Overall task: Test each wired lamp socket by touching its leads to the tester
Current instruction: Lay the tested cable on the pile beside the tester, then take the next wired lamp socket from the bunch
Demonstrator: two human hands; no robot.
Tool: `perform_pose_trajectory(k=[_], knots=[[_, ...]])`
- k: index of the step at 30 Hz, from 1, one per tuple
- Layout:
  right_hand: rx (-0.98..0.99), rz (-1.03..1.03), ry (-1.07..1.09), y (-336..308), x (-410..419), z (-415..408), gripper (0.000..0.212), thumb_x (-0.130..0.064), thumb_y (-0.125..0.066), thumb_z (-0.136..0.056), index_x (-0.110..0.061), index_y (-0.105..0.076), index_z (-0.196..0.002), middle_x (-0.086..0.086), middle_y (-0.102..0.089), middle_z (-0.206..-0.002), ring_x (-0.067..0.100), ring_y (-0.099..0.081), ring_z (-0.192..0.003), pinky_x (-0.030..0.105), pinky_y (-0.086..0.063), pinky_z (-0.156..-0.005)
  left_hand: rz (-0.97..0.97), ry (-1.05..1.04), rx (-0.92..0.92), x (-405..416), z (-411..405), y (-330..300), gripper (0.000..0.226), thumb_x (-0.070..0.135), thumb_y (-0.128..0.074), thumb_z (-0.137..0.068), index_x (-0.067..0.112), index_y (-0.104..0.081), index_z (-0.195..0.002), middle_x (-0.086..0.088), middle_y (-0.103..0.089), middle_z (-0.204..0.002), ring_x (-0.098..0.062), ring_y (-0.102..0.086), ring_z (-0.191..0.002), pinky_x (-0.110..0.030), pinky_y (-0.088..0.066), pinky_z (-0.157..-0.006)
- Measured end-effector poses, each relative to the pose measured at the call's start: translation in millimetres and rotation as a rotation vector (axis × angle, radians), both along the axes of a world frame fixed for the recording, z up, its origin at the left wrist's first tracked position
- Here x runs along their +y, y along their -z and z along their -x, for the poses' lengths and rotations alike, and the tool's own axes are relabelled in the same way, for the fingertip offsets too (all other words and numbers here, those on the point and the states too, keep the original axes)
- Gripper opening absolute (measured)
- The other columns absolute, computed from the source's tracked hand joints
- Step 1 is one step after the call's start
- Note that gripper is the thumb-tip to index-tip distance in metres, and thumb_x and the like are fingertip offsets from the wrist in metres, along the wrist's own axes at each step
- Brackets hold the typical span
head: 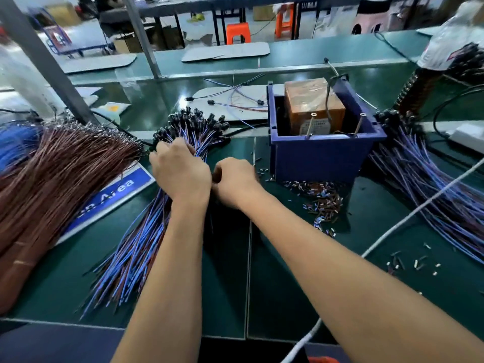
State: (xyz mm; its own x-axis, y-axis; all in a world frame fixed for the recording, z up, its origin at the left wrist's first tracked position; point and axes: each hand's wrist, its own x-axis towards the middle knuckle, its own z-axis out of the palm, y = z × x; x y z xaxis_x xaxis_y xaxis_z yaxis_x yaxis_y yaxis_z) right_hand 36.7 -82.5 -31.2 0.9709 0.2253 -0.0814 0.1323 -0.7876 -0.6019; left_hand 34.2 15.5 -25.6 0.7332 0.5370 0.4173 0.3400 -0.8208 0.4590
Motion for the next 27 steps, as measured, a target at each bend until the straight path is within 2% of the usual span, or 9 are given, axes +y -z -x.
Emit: perform_pose_trajectory(k=[3,6,9,11,13,16,19,22,27], knots=[[0.051,-0.104,0.000,-1,-8,2,0.007,-0.030,-0.072,-0.091,-0.024,-0.072,-0.094,0.008,-0.075,-0.109,0.029,-0.069,-0.102,0.027,-0.051,-0.081,0.024,0.003,-0.028,0,0,-2,0.015,0.017,-0.065,-0.094,0.012,-0.071,-0.106,-0.014,-0.065,-0.115,-0.036,-0.053,-0.114,-0.040,-0.039,-0.097],[0.103,-0.239,0.010,-2,-16,7,0.009,-0.024,-0.072,-0.090,-0.021,-0.068,-0.082,0.011,-0.077,-0.093,0.032,-0.074,-0.086,0.035,-0.061,-0.080,0.043,0.003,-0.129,-8,1,-2,0.016,0.023,-0.062,-0.096,0.009,-0.066,-0.104,-0.012,-0.065,-0.114,-0.034,-0.051,-0.116,-0.036,-0.034,-0.100],[0.150,-0.358,-0.002,-2,-23,11,0.012,-0.014,-0.067,-0.092,-0.015,-0.068,-0.080,0.014,-0.076,-0.081,0.032,-0.076,-0.075,0.044,-0.064,-0.079,0.149,0.065,-0.349,-22,5,-5,0.010,0.019,-0.056,-0.099,0.010,-0.056,-0.102,-0.005,-0.066,-0.099,-0.031,-0.059,-0.102,-0.036,-0.038,-0.084],[0.150,-0.421,-0.035,-1,-26,14,0.011,-0.013,-0.064,-0.095,-0.012,-0.068,-0.085,0.019,-0.076,-0.085,0.037,-0.076,-0.079,0.052,-0.062,-0.081,0.300,0.167,-0.533,-32,8,-9,0.007,0.014,-0.049,-0.100,0.008,-0.049,-0.103,0.005,-0.067,-0.082,-0.025,-0.067,-0.083,-0.035,-0.040,-0.072],[0.144,-0.517,-0.077,0,-29,18,0.008,-0.017,-0.060,-0.099,-0.012,-0.066,-0.099,0.021,-0.075,-0.087,0.039,-0.074,-0.079,0.056,-0.062,-0.078,0.437,0.302,-0.704,-39,12,-16,0.002,0.009,-0.044,-0.100,0.008,-0.045,-0.101,0.005,-0.063,-0.070,-0.023,-0.068,-0.065,-0.038,-0.049,-0.066],[0.136,-0.763,-0.145,3,-30,25,0.014,-0.019,-0.054,-0.106,-0.012,-0.061,-0.115,0.016,-0.067,-0.093,0.022,-0.066,-0.073,0.046,-0.061,-0.063,0.548,0.393,-0.872,-44,15,-27,0.006,0.006,-0.045,-0.098,0.010,-0.041,-0.098,0.003,-0.056,-0.065,-0.016,-0.060,-0.055,-0.035,-0.049,-0.059],[0.142,-0.989,-0.150,3,-28,29,0.017,-0.011,-0.051,-0.108,-0.007,-0.061,-0.121,0.015,-0.064,-0.100,0.011,-0.061,-0.076,0.024,-0.052,-0.060,0.483,0.303,-0.822,-47,13,-27,0.008,0.012,-0.055,-0.093,0.013,-0.047,-0.093,0.009,-0.054,-0.072,-0.001,-0.055,-0.062,-0.020,-0.044,-0.063],[0.199,-1.058,-0.039,3,-27,24,0.022,-0.010,-0.050,-0.108,-0.001,-0.062,-0.125,0.016,-0.068,-0.104,0.020,-0.062,-0.086,0.027,-0.053,-0.065,0.437,0.162,-0.705,-48,11,-19,0.006,0.018,-0.058,-0.090,0.015,-0.054,-0.092,0.020,-0.049,-0.073,0.003,-0.050,-0.062,-0.012,-0.035,-0.063],[0.392,-1.150,0.138,3,-27,13,0.038,-0.029,-0.039,-0.113,-0.005,-0.059,-0.134,0.010,-0.066,-0.107,0.018,-0.061,-0.085,0.036,-0.051,-0.076,0.281,0.025,-0.486,-46,9,-8,0.020,0.035,-0.056,-0.097,0.016,-0.058,-0.093,0.010,-0.054,-0.076,-0.016,-0.047,-0.073,-0.027,-0.029,-0.067]])
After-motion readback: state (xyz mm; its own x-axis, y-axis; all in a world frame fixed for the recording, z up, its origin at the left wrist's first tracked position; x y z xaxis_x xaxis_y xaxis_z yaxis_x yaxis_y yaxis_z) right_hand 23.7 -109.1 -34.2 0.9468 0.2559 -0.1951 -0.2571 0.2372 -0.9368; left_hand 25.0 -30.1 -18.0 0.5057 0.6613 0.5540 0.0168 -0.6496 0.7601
